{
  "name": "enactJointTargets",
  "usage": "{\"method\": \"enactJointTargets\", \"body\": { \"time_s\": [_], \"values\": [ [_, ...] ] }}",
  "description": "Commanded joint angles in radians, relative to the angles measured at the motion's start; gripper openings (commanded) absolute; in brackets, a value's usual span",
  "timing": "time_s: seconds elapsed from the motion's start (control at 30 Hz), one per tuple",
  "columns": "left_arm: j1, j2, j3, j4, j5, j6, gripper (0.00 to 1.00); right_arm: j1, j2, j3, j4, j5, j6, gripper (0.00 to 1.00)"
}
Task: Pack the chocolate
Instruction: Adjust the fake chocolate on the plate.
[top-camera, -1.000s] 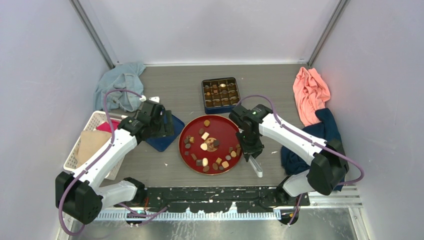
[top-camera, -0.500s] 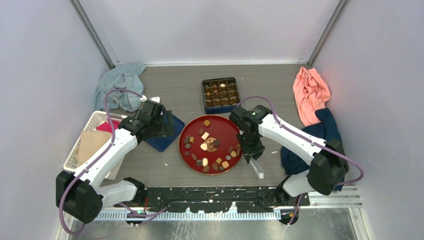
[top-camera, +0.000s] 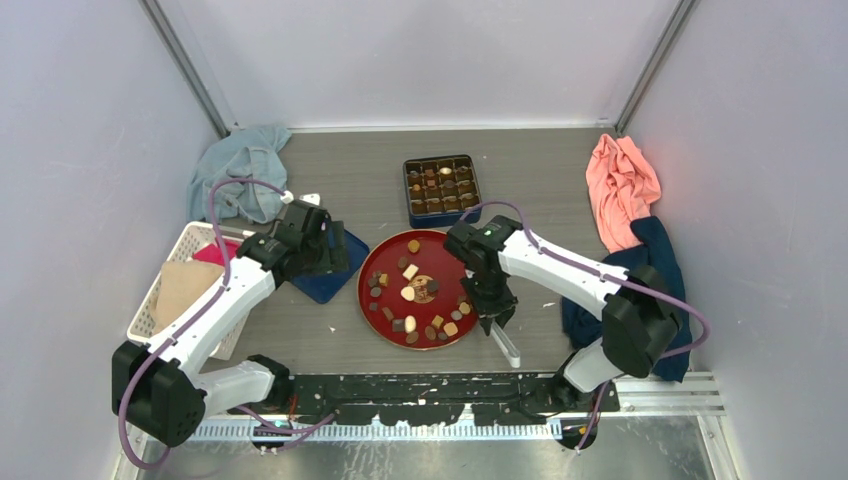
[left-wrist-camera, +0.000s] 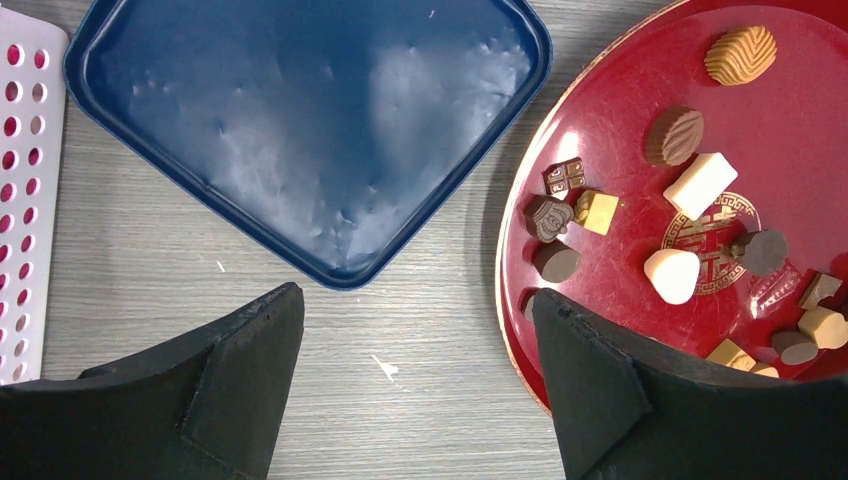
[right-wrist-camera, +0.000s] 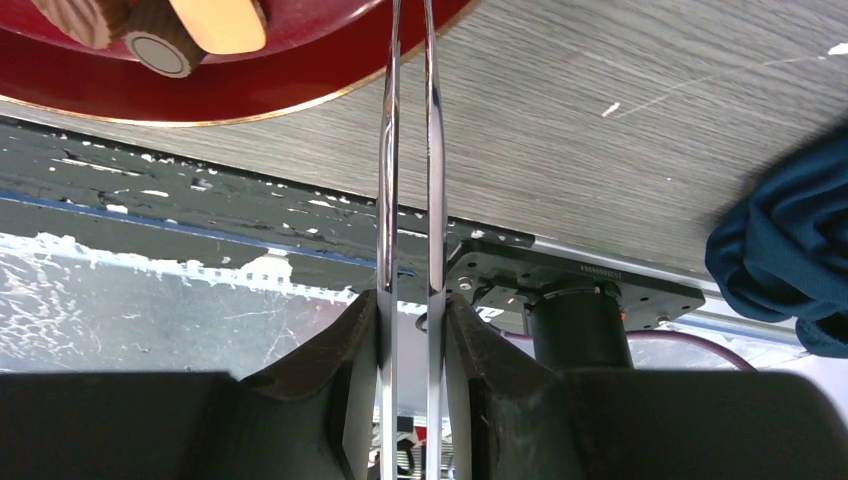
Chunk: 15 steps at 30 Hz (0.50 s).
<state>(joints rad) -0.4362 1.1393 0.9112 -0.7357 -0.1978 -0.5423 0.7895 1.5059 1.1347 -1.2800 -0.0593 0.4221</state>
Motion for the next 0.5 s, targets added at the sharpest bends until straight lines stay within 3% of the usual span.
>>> {"method": "enactJointTargets", "body": {
  "time_s": [0.0, 0.27, 0.47],
  "values": [
    [0.007, -0.015, 0.010, 0.025, -0.005, 0.004, 0.85, 0.033, 0.020, 0.055, 0.015, -0.036, -0.014, 0.28],
    [0.007, -0.013, 0.009, 0.027, -0.003, 0.004, 0.85, 0.045, -0.018, 0.155, -0.027, 0.089, -0.015, 0.26],
    [0.007, 0.000, 0.009, 0.036, 0.009, 0.002, 0.85, 0.025, -0.078, 0.095, -0.064, 0.131, 0.049, 0.26]
  ]
}}
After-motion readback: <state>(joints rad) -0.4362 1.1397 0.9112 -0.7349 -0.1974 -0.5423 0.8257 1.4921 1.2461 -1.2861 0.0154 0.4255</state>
